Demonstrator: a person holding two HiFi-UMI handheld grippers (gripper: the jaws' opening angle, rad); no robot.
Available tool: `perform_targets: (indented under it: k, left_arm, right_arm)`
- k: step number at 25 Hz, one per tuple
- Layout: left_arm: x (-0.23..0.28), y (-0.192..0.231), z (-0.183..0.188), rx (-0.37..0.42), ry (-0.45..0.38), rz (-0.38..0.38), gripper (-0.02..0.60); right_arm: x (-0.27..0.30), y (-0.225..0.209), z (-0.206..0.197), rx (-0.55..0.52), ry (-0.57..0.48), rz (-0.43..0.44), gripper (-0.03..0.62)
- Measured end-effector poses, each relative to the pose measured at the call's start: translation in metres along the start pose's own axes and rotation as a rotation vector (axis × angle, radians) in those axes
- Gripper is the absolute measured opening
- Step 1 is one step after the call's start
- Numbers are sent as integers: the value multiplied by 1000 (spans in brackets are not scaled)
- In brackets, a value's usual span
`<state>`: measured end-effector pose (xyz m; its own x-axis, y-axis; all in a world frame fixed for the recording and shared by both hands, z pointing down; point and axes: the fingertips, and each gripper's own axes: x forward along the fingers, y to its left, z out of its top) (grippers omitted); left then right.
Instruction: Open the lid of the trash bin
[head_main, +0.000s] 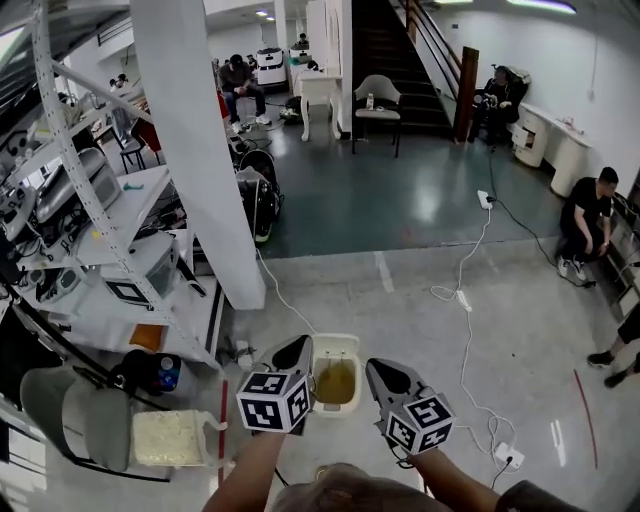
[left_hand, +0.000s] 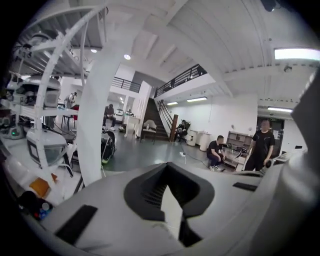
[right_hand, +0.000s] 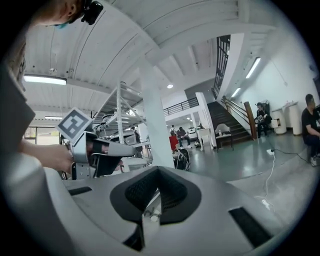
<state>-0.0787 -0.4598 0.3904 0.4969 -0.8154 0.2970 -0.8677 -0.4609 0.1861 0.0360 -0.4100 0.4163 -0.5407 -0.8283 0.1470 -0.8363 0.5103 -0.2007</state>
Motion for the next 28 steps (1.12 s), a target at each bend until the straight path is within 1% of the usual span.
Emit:
perform_targets:
  k: [3, 6, 9, 13, 17, 24, 28]
  left_arm:
    - [-16, -6, 12, 8, -76, 20, -6]
    - [-32, -11, 19, 59, -148, 41, -6]
    - [-43, -16, 18, 105, -202, 44, -6]
    - [-48, -14, 10, 139, -265, 62, -6]
    - [-48, -7, 1, 119, -260, 81, -6]
    - [-49, -10, -3, 126, -252, 82, -6]
    - [-48, -15, -7, 138, -247, 76, -5]
  right_arm:
    - [1, -1, 19, -34, -38, -12, 32]
    - [1, 1, 33, -78, -63, -20, 32]
    - [1, 2, 41, -103, -86, -26, 32]
    - [-1, 2, 41, -112, -111, -29, 32]
    - [-1, 0, 32, -102, -96, -37, 32]
    - [0, 2, 30, -101, -99, -23, 31]
    - [-1, 4, 31, -124, -105, -8, 31]
